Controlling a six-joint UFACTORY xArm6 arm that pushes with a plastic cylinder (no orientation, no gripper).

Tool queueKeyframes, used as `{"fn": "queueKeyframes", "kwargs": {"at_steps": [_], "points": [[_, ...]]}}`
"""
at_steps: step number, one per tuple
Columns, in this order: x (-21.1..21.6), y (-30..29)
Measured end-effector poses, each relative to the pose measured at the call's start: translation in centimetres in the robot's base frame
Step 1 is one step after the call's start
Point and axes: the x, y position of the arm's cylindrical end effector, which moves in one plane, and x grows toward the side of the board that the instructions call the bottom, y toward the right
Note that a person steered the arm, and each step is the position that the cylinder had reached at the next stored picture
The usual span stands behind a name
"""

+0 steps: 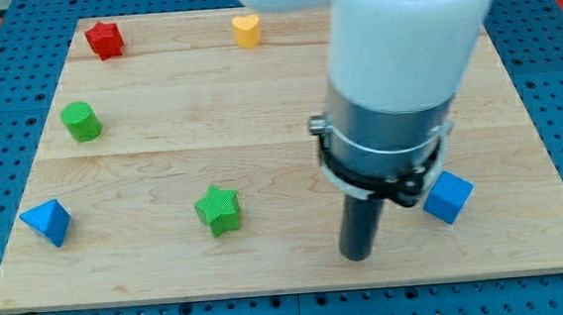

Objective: Move the blue cube towards the green star

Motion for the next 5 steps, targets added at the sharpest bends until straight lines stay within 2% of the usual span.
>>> {"fn": "queueKeyframes", "kwargs": {"at_steps": [4,5], "points": [[0.0,-4.6],[0.6,-3.7]]}}
